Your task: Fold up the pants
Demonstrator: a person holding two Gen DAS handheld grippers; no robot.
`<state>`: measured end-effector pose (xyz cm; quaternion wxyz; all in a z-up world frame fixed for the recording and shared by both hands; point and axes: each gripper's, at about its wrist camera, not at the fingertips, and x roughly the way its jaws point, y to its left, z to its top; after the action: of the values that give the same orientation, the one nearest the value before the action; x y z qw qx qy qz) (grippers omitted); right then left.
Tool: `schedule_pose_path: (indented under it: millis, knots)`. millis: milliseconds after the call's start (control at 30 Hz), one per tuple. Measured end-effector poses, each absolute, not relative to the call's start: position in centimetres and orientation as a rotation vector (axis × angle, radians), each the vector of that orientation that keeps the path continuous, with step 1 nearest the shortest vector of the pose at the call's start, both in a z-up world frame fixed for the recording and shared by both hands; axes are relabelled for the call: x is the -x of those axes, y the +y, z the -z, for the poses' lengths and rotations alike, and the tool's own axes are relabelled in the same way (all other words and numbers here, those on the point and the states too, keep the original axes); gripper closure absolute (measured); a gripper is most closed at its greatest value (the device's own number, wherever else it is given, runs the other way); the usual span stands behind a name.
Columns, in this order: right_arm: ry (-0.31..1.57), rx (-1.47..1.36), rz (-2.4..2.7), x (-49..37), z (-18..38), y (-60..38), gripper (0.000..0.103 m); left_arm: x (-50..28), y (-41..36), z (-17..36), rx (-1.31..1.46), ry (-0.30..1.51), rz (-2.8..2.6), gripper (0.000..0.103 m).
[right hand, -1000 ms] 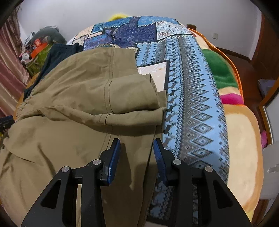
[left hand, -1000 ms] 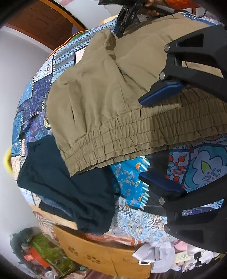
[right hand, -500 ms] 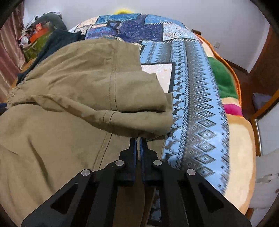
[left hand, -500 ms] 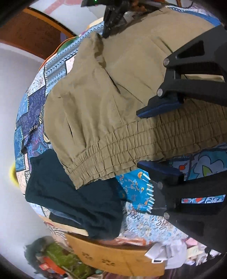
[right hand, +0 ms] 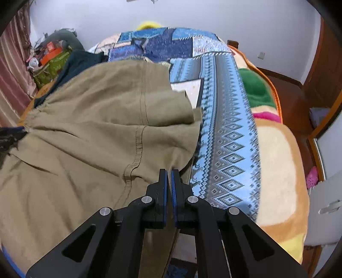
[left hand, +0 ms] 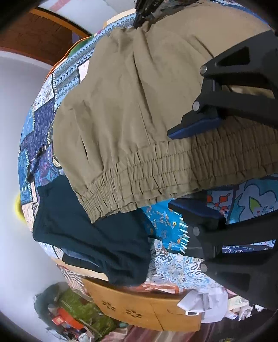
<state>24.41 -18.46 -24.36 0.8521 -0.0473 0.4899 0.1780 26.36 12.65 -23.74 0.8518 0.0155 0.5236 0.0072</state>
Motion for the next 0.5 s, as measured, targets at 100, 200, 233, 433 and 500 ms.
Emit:
schedule_pose_path:
  millis: [100, 200, 233, 433, 500]
  knots:
    - [1.05, 0.088, -0.368, -24.8, 24.9, -18.4, 0.1, -26.4, 12.9, 23.8, -0.031, 1.103, -0.018, 0.038]
    - [1.057, 0.093, -0.366, -24.7, 24.7, -18.3, 0.099, -26.5, 13.2, 23.7, -0.005, 1.116, 0.0, 0.038]
    - [1.049, 0.104, -0.369, -24.6, 24.5, -18.2, 0.098, -26.5, 13.3, 23.5, 0.003, 1.12, 0.007, 0.038]
    - [0.973, 0.151, -0.395, -23.5, 22.0, -18.8, 0.095, -26.0, 13.5, 21.3, 0.009, 1.077, -0.012, 0.038]
    - [0.954, 0.139, -0.402, -23.5, 21.0, -19.1, 0.094, -25.9, 13.8, 20.2, 0.015, 1.052, -0.011, 0.038]
